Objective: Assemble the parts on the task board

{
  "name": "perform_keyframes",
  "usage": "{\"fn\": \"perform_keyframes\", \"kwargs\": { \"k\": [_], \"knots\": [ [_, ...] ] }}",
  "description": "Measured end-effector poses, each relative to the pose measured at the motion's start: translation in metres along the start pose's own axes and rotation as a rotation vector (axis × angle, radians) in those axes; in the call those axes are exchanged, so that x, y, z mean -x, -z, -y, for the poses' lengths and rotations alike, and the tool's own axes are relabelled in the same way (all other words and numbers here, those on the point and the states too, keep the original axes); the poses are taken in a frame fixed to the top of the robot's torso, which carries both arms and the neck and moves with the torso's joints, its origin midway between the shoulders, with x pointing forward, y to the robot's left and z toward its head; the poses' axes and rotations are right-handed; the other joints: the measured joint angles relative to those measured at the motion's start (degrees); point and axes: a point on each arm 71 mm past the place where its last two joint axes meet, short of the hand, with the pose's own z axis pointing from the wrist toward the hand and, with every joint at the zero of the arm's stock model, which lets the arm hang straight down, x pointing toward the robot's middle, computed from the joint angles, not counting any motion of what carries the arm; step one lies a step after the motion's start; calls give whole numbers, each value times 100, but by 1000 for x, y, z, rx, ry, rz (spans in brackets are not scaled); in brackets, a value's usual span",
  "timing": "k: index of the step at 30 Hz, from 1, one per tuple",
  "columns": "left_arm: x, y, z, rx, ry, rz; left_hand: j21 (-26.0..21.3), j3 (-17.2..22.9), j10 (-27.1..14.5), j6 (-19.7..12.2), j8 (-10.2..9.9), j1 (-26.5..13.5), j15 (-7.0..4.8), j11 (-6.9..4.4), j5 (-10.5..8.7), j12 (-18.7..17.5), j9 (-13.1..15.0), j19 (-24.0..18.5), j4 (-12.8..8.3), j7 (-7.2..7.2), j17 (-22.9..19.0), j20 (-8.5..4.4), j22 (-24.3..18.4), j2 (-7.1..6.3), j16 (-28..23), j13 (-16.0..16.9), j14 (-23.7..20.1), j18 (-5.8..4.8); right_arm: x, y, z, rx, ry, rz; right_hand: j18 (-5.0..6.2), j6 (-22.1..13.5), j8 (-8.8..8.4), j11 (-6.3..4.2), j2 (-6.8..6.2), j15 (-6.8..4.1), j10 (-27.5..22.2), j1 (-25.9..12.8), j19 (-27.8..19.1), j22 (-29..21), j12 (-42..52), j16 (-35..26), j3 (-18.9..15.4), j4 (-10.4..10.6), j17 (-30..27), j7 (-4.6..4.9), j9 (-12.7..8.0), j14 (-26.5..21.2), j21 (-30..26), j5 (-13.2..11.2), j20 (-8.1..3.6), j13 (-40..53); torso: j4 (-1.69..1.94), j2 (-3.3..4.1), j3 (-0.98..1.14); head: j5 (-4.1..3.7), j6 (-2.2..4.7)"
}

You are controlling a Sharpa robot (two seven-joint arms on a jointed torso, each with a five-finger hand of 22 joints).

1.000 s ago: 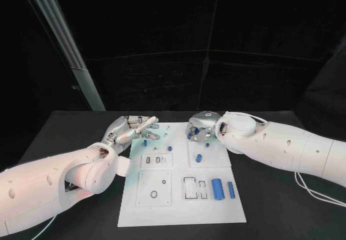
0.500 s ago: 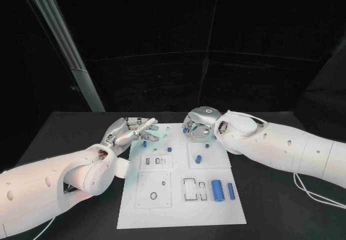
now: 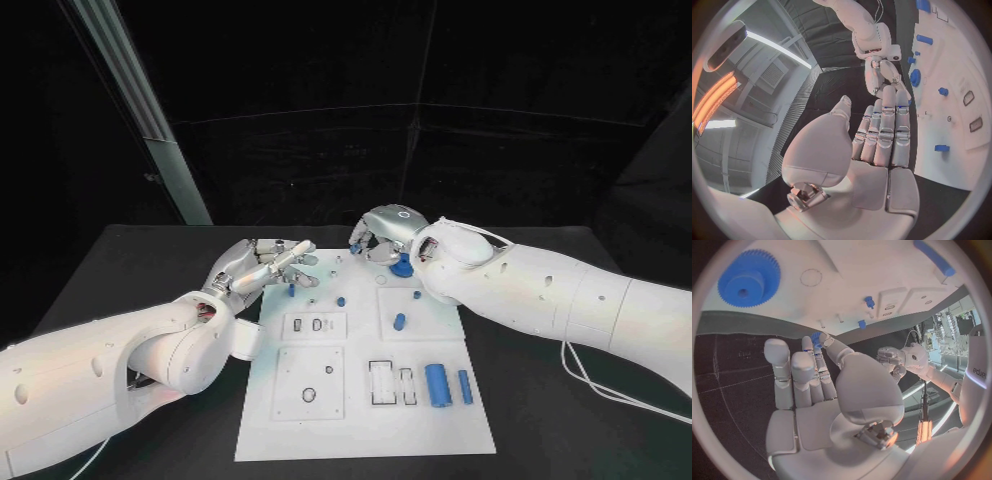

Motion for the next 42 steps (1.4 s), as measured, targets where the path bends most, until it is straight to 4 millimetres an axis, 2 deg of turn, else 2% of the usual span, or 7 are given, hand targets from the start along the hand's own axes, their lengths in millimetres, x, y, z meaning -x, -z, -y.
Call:
{"fn": "perform_keyframes", "kwargs": {
  "k": [8,18,23,42],
  "knots": [
    [-1,-1,0,1,1,-3,0,0,0,0,0,0,0,0,0,0,0,0,0,0,0,0,0,0,0,0,0,0,-5,-14,-8,-3,-7,-8,1,-2,-28,0,-1,0,0,0,0,16,0,0,25,25,18,1,3,0,0,-5,0,0,42,27,-14,-9,21],
    [-2,-2,0,1,1,-6,0,-16,0,0,-21,2,21,0,0,0,0,0,-16,0,17,0,0,50,0,0,-21,0,-10,-21,-9,-15,-6,-36,0,-11,-50,0,-32,0,0,-30,0,28,-1,24,32,62,33,7,18,0,32,28,0,-1,42,35,-18,10,11],
    [-2,-2,2,-3,1,-9,0,-16,0,0,-21,2,21,0,0,-23,0,-19,-16,0,21,19,0,50,0,0,-20,-1,-11,-23,-11,-13,-6,-42,1,-12,-60,0,-32,0,0,-30,0,27,-3,24,32,62,33,7,-1,0,32,36,0,-1,36,53,-12,14,32],
    [-2,-3,3,3,-1,-10,0,-16,-21,-21,-43,2,21,21,0,-23,-5,-19,-16,20,43,19,0,50,0,0,-20,-1,-13,-26,-16,-4,-4,-62,1,-31,-57,0,-86,0,0,-83,0,35,-23,47,50,110,32,10,6,0,32,67,0,-1,29,74,-15,33,-17]
  ]
}}
